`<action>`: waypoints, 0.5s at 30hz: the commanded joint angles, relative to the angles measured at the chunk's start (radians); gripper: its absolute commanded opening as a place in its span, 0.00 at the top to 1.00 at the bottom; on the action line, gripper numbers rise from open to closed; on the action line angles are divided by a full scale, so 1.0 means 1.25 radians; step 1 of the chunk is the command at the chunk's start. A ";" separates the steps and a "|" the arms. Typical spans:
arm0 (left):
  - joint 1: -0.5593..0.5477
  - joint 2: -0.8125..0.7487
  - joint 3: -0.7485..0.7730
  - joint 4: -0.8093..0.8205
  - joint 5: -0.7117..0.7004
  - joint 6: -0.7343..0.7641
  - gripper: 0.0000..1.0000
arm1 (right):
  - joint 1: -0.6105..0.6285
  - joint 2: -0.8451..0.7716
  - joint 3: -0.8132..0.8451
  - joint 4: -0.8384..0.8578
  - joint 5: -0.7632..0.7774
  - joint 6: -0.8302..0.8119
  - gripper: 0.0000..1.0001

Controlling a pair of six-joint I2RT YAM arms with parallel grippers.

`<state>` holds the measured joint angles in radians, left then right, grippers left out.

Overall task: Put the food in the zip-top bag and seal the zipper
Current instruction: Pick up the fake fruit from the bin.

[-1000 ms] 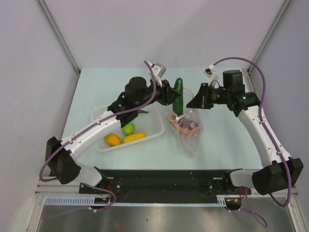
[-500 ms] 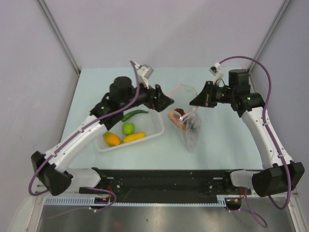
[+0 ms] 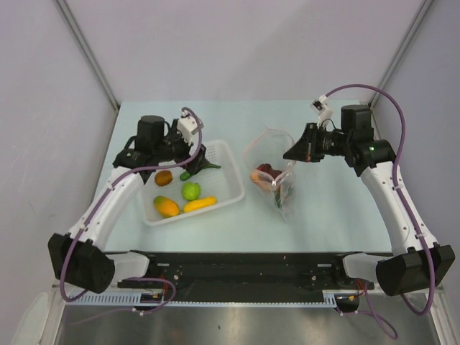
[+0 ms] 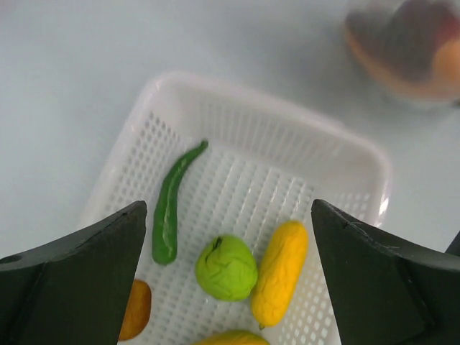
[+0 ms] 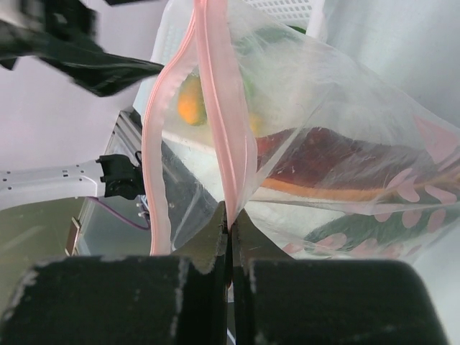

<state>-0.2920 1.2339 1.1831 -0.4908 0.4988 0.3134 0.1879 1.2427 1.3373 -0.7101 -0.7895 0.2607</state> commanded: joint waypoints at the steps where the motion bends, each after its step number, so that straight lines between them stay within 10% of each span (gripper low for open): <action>1: 0.024 0.058 -0.056 -0.066 -0.053 0.126 0.00 | 0.001 -0.015 0.005 0.008 0.011 -0.016 1.00; 15: 0.030 0.290 -0.107 -0.050 -0.166 -0.041 0.01 | 0.002 0.002 0.009 0.001 0.025 -0.036 1.00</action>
<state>-0.2630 1.5768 1.0790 -0.5591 0.3061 0.3088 0.1879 1.2449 1.3373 -0.7231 -0.7670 0.2440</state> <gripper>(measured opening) 0.996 0.011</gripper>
